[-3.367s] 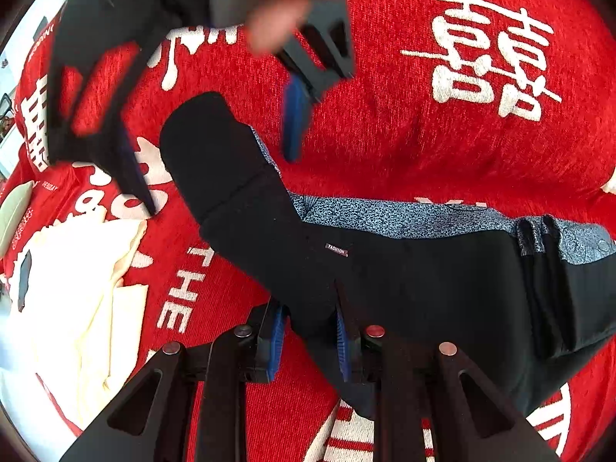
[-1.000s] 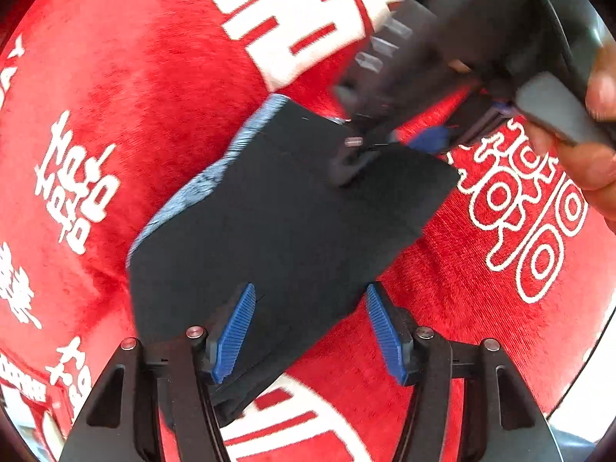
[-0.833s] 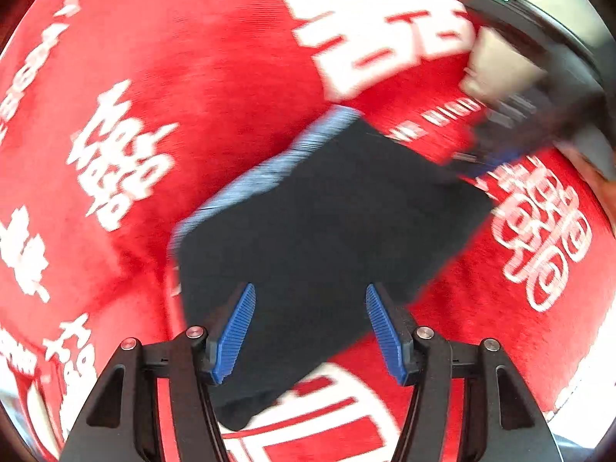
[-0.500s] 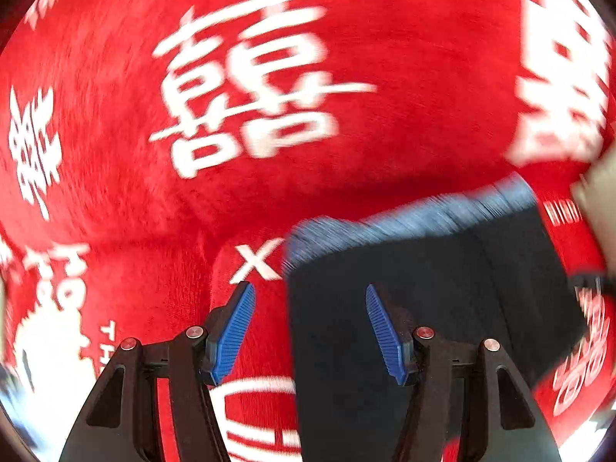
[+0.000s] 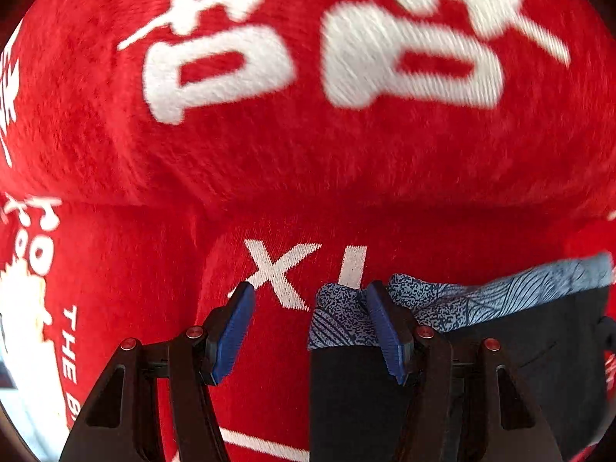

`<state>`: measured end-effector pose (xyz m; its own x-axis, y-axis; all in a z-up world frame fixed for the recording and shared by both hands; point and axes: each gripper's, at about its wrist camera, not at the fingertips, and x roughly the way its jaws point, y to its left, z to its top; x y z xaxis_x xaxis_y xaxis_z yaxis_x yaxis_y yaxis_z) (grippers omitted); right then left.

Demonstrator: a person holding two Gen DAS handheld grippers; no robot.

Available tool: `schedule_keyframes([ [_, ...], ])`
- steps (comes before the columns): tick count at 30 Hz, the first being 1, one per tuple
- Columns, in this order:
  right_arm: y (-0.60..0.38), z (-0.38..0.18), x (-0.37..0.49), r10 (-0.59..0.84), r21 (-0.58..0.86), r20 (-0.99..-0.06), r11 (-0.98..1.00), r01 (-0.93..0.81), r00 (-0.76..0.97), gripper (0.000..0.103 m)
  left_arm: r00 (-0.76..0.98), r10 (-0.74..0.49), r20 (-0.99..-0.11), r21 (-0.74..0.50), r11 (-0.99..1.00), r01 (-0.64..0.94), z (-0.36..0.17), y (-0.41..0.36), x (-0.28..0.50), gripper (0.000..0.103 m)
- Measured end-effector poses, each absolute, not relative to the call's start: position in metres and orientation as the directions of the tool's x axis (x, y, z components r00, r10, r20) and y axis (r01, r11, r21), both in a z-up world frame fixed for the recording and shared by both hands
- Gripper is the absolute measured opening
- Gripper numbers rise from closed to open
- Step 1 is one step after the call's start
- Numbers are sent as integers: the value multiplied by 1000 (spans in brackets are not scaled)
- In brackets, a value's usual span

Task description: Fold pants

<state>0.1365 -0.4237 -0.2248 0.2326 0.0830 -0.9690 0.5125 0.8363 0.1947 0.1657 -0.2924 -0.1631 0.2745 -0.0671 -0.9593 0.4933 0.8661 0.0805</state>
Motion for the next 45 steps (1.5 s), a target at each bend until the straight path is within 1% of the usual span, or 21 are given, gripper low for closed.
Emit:
schedule_keyframes([
  [3, -422, -228, 134, 74, 188, -967, 851, 491, 243, 19, 266, -50, -963, 89, 871, 484, -176, -291, 166, 62],
  [5, -422, -229, 133, 79, 194, -966, 852, 486, 247, 19, 266, -47, -963, 88, 875, 476, -174, -289, 168, 62],
  [7, -423, -226, 133, 87, 201, -966, 843, 498, 242, 19, 290, -53, -956, 93, 879, 467, -162, -284, 169, 62],
  [8, -424, -222, 131, 96, 210, -965, 837, 505, 242, 21, 290, -62, -955, 82, 884, 461, -156, -280, 169, 62],
  [11, -420, -206, 114, 102, 218, -963, 838, 501, 249, 23, 260, -120, -958, 9, 895, 446, -132, -254, 162, 62],
  [15, -412, -193, 80, 104, 221, -964, 827, 516, 245, 23, 222, -145, -964, -19, 872, 488, -117, -239, 120, 62],
  [19, -396, -191, 54, 90, 203, -969, 817, 540, 228, 23, 170, -118, -978, -19, 869, 495, -136, -235, 81, 62],
  [20, -393, -196, 47, 88, 195, -972, 813, 548, 216, 24, 154, -121, -981, -36, 884, 467, -143, -230, 77, 66],
  [21, -391, -201, 39, 91, 195, -974, 801, 566, 207, 25, 150, -122, -981, -44, 898, 438, -137, -226, 73, 72],
  [24, -398, -208, 32, 98, 212, -972, 767, 606, 216, 30, 153, -133, -979, -61, 914, 402, -145, -221, 70, 76],
  [25, -399, -210, 30, 89, 205, -973, 765, 610, 215, 37, 150, -134, -980, -63, 914, 400, -146, -221, 70, 77],
  [27, -396, -215, 33, 67, 178, -978, 771, 611, 200, 47, 154, -131, -979, -59, 913, 404, -149, -220, 72, 81],
  [28, -397, -216, 31, 61, 172, -978, 767, 618, 198, 50, 152, -135, -979, -61, 910, 410, -149, -220, 72, 82],
  [29, -399, -216, 29, 67, 179, -978, 760, 625, 199, 50, 151, -139, -979, -65, 908, 414, -149, -220, 73, 82],
  [30, -401, -215, 27, 74, 185, -977, 754, 630, 198, 50, 153, -136, -979, -61, 907, 416, -147, -220, 73, 87],
  [32, -402, -212, 27, 66, 171, -980, 763, 623, 188, 50, 160, -120, -980, -43, 909, 415, -145, -220, 73, 90],
  [37, -399, -210, 33, 49, 145, -984, 769, 623, 169, 50, 154, -125, -980, -53, 913, 403, -145, -220, 73, 90],
  [40, -398, -208, 33, 43, 136, -986, 762, 634, 160, 55, 154, -125, -980, -52, 912, 406, -143, -220, 72, 90],
  [45, -398, -205, 35, 28, 118, -988, 765, 633, 151, 61, 144, -126, -982, -55, 909, 414, -141, -219, 71, 90],
])
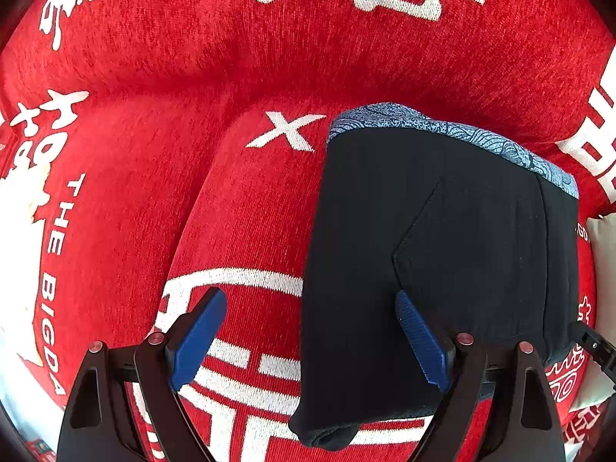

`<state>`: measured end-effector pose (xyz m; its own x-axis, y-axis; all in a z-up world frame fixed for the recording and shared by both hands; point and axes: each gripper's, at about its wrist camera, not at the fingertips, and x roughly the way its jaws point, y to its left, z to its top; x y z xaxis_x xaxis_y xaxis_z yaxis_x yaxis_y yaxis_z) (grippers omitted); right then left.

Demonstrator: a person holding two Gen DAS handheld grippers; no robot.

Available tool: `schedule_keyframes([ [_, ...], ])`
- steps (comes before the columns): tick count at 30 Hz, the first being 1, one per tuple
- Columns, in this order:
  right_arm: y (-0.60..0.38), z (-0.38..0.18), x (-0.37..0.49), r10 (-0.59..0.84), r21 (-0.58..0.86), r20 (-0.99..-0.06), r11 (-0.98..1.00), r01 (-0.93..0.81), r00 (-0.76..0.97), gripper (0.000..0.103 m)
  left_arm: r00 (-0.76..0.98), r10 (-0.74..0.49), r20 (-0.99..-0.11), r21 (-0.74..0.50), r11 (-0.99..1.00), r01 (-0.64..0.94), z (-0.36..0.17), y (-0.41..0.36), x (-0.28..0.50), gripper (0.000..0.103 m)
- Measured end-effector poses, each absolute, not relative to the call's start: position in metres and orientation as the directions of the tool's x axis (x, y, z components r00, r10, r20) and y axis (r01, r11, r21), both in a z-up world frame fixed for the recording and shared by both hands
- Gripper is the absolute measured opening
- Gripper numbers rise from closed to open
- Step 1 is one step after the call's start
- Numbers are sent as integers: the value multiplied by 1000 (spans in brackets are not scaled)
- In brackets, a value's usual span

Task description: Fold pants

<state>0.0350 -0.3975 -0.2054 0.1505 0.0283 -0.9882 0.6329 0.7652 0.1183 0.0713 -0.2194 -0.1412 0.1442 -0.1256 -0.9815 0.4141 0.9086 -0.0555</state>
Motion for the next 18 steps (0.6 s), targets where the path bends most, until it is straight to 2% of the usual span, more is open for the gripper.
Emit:
schedule_keyframes([
  [9, -401, -193, 24, 45, 133, -988, 752, 646, 151, 70, 113, -132, -985, -65, 884, 462, -136, -217, 75, 90],
  [11, -403, -191, 24, 53, 143, -986, 748, 648, 156, 75, 99, -141, -985, -79, 881, 467, -136, -217, 76, 90],
  [18, -403, -185, 24, 90, 196, -977, 743, 640, 195, 82, 16, -265, -964, -230, 864, 447, -131, -209, 82, 90],
])
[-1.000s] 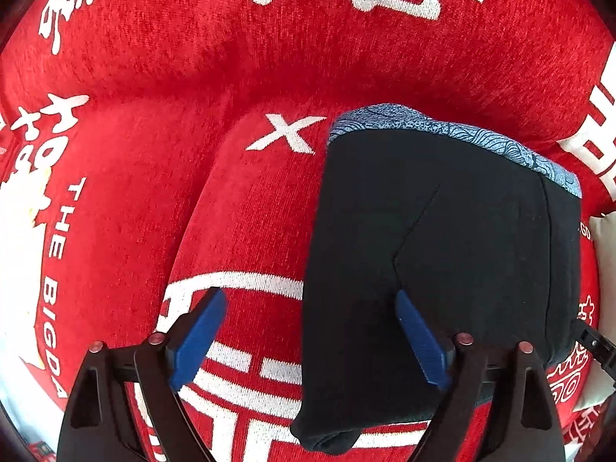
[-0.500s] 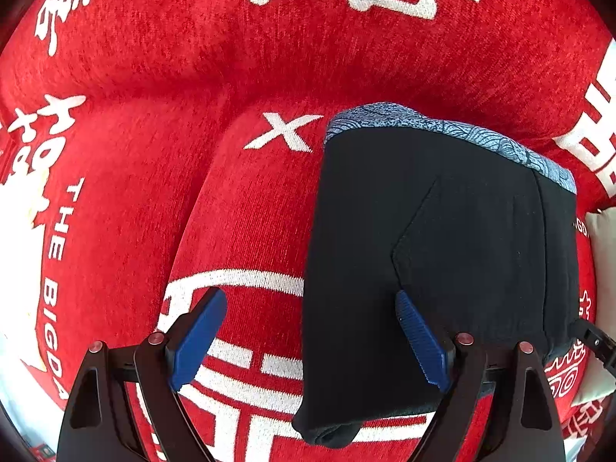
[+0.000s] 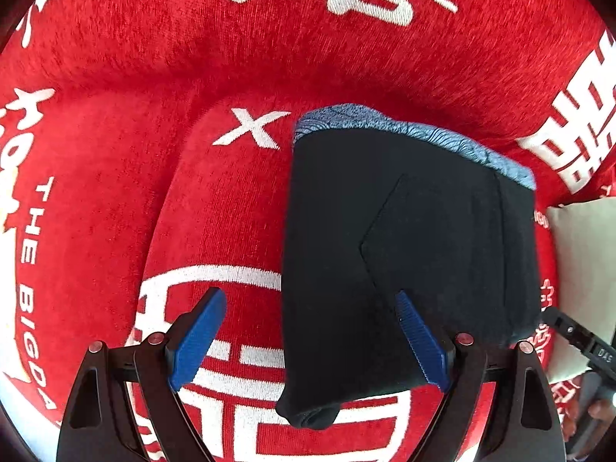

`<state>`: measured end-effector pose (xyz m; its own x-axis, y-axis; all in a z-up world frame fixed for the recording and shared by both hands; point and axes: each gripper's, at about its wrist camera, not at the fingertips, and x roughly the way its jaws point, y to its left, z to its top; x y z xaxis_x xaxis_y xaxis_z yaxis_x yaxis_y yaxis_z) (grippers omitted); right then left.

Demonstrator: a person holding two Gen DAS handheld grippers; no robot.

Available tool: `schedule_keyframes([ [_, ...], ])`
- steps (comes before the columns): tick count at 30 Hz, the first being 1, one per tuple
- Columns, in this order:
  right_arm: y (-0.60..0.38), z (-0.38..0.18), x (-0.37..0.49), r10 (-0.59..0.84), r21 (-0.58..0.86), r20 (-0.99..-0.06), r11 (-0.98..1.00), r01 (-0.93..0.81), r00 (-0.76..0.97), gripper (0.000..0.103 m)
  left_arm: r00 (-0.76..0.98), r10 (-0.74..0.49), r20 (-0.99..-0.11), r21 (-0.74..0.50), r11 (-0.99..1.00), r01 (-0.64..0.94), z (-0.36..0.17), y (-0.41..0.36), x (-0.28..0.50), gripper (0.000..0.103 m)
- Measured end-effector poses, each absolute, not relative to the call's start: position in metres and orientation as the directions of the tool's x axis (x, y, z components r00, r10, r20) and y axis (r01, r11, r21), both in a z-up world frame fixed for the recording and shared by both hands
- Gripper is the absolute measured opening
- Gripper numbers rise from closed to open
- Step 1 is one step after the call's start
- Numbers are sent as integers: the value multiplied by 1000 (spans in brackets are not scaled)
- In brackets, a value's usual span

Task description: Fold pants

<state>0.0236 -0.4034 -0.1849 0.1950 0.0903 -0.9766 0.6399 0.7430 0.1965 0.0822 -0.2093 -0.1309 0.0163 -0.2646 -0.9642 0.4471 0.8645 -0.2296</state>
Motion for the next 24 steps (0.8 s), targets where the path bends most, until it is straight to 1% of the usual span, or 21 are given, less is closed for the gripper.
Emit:
schedule_keyframes([
  [8, -411, -197, 19, 171, 289, -956, 689, 664, 238, 82, -62, -322, -945, -321, 870, 375, -142, -201, 98, 90],
  [13, -422, -201, 17, 195, 323, -945, 669, 669, 261, 82, -92, -339, -936, -346, 842, 415, -141, -208, 102, 90],
  [17, -438, -201, 19, 222, 372, -927, 634, 678, 302, 83, -174, -383, -908, -419, 801, 427, -148, -219, 110, 90],
  [21, -455, -211, 26, 260, 413, -911, 594, 690, 322, 83, -155, -329, -932, -363, 830, 424, -158, -223, 119, 90],
  [24, -464, -221, 32, 301, 442, -897, 576, 688, 323, 83, -175, -359, -917, -400, 826, 397, -160, -223, 125, 90],
])
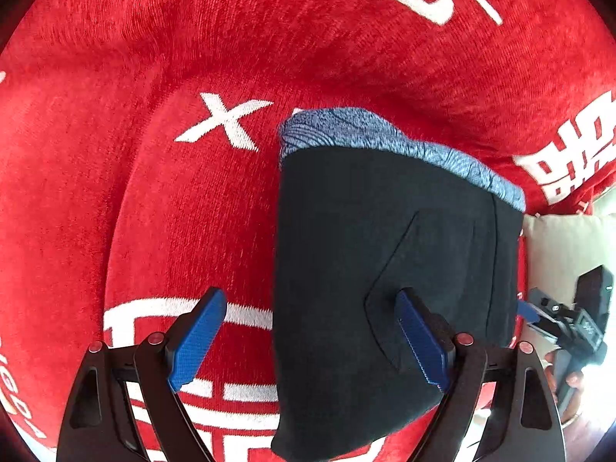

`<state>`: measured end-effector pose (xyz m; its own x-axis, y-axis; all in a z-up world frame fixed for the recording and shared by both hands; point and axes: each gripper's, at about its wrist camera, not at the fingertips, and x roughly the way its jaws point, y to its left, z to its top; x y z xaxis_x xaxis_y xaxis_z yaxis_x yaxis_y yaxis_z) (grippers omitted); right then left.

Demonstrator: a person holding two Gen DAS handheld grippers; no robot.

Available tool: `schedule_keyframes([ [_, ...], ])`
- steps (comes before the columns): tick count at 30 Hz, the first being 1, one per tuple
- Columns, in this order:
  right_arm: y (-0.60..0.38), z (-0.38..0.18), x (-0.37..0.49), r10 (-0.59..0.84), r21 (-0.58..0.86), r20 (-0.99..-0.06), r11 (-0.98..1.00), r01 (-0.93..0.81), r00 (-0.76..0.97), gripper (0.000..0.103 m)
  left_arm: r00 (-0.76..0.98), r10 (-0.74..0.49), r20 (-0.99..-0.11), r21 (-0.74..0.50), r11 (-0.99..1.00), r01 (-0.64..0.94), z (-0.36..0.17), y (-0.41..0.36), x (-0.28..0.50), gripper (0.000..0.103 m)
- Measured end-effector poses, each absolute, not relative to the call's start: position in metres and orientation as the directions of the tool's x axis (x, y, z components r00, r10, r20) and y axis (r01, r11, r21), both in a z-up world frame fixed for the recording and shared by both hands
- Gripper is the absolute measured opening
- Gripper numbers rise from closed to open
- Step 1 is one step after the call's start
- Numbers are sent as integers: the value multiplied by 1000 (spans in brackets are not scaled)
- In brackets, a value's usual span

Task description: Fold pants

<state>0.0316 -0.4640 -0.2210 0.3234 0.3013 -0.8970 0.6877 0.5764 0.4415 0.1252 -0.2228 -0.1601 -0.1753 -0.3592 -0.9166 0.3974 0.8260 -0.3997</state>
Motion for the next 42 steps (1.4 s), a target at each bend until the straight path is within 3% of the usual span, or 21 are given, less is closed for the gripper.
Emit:
schedule_keyframes([
  [17, -480, -267, 61, 578, 688, -716, 493, 533, 391, 83, -343, -399, -850, -523, 710, 471, -188, -260, 143, 92],
  [18, -481, -267, 63, 589, 697, -708, 489, 525, 390, 84, -348, -398, -849, -525, 710, 469, -190, -263, 143, 101],
  [19, -480, -269, 67, 598, 701, -704, 494, 515, 384, 84, -341, -389, -855, -514, 715, 473, -193, -266, 144, 102],
  [31, -483, -284, 78, 635, 728, -663, 424, 539, 396, 82, -297, -370, -880, -474, 721, 506, -190, -290, 126, 101],
  [34, -480, -280, 81, 609, 687, -705, 457, 565, 363, 72, -260, -367, -893, -450, 724, 523, -182, -291, 121, 93],
  [38, -475, -269, 81, 590, 681, -715, 468, 563, 374, 50, -206, -369, -906, -419, 718, 556, -165, -290, 113, 75],
  [42, -474, -257, 77, 592, 703, -695, 436, 563, 409, 43, -176, -396, -901, -424, 720, 550, -146, -283, 109, 63],
])
